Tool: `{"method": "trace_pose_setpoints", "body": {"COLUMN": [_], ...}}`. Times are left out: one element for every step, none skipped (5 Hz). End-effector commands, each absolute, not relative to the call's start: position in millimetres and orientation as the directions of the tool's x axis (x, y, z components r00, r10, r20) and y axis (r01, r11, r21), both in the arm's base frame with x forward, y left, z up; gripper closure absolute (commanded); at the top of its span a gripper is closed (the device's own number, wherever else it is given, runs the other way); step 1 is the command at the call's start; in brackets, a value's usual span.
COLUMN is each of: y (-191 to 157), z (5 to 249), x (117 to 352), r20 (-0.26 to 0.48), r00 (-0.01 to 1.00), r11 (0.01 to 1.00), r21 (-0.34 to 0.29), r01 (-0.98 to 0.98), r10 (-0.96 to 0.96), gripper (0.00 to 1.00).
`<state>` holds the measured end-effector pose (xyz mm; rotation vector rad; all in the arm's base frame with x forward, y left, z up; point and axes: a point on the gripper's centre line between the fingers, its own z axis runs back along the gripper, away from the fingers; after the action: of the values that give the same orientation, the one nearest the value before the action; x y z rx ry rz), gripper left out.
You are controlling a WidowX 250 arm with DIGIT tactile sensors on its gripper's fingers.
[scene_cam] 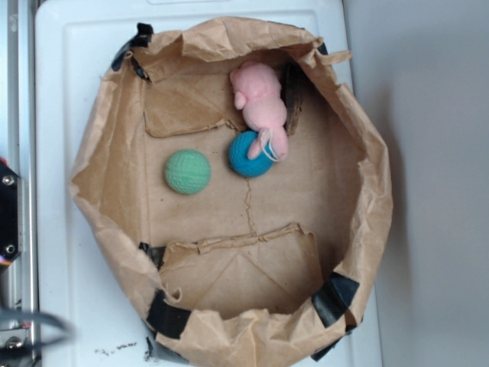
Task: Grab the green ball.
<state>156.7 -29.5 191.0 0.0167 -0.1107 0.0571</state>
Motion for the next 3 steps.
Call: {"method": "trace_pose_setpoints", "body": {"y": [-16.9,0.7,28.0], "z": [171.5,169.9,163.4], "x": [202.9,213.5,229.6], "r20": [0.186,0.197,0.156], "r00": [0.977,0.973,0.981], "r11": [0.994,0.993,0.993], "r21": [0.004,-0.027,-0.051], "r01": [-0.111,-0.118,-0.106], "r10": [0.109,0.121,0.113], "gripper": [0.0,0.0,0.0]}}
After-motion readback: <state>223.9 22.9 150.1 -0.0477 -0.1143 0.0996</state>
